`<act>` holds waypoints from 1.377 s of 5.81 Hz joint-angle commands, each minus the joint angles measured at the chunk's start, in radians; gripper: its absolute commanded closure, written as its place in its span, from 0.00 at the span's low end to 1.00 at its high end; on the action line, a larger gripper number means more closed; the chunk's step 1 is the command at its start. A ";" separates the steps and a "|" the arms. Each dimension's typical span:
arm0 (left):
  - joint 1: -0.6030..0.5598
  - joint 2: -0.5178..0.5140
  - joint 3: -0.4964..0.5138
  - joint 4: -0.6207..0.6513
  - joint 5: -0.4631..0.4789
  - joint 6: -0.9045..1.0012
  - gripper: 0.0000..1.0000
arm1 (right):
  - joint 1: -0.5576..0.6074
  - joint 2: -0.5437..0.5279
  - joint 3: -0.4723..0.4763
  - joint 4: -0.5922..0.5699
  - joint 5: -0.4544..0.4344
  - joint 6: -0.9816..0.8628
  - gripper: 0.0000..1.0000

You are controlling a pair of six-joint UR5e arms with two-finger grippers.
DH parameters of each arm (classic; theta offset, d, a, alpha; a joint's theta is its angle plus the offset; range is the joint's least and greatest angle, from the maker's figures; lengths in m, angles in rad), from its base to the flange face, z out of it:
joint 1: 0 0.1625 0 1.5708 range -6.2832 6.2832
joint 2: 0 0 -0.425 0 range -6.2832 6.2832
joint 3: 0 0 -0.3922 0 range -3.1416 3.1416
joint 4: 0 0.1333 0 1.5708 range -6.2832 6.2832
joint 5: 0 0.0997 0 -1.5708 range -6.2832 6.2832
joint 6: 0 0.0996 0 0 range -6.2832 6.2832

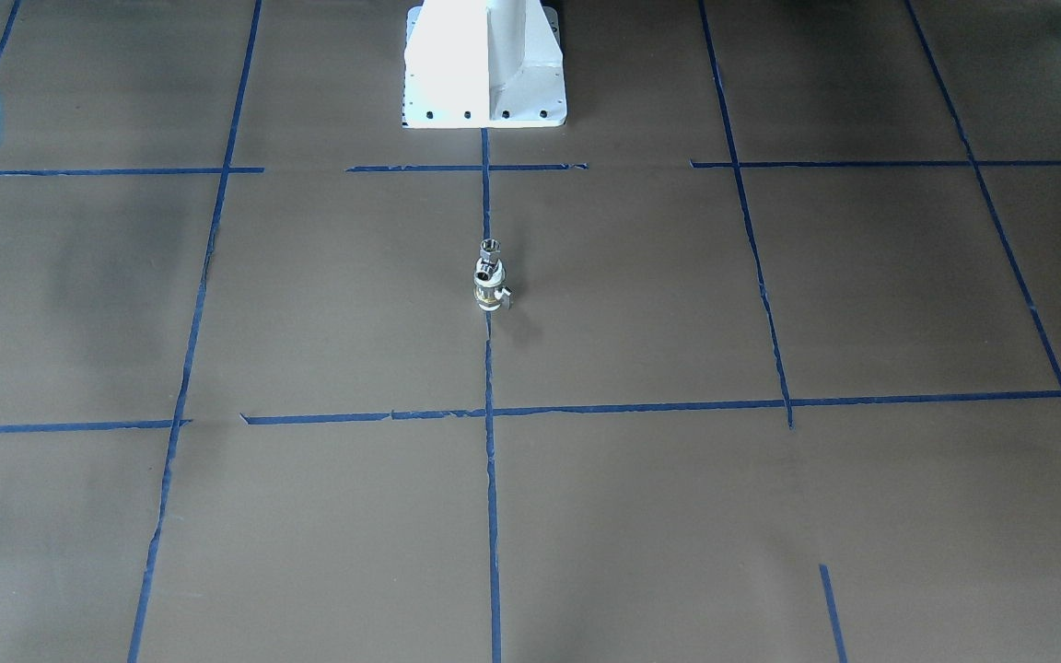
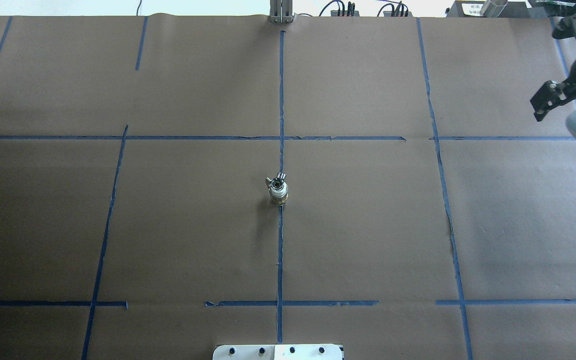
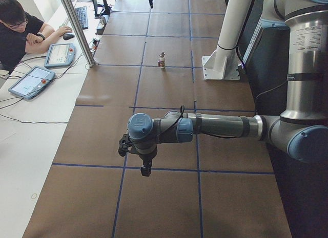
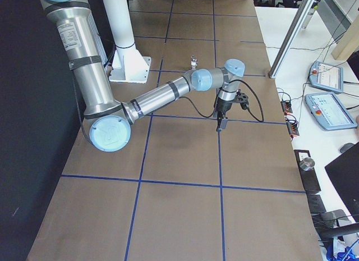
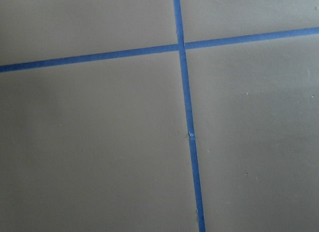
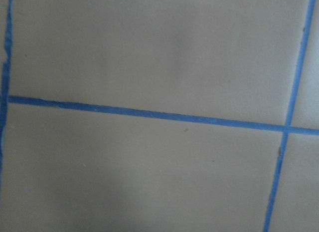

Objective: Assemble PPR valve and pipe with both arms

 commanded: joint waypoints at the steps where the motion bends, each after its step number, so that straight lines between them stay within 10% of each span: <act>1: 0.000 0.001 -0.001 -0.002 -0.001 0.001 0.00 | 0.135 -0.190 0.053 0.031 0.096 -0.252 0.00; 3: 0.000 0.016 -0.013 -0.002 -0.001 0.004 0.00 | 0.200 -0.368 0.045 0.248 0.141 -0.271 0.00; 8: 0.000 0.036 0.012 0.008 0.022 0.001 0.00 | 0.202 -0.371 0.042 0.252 0.144 -0.271 0.00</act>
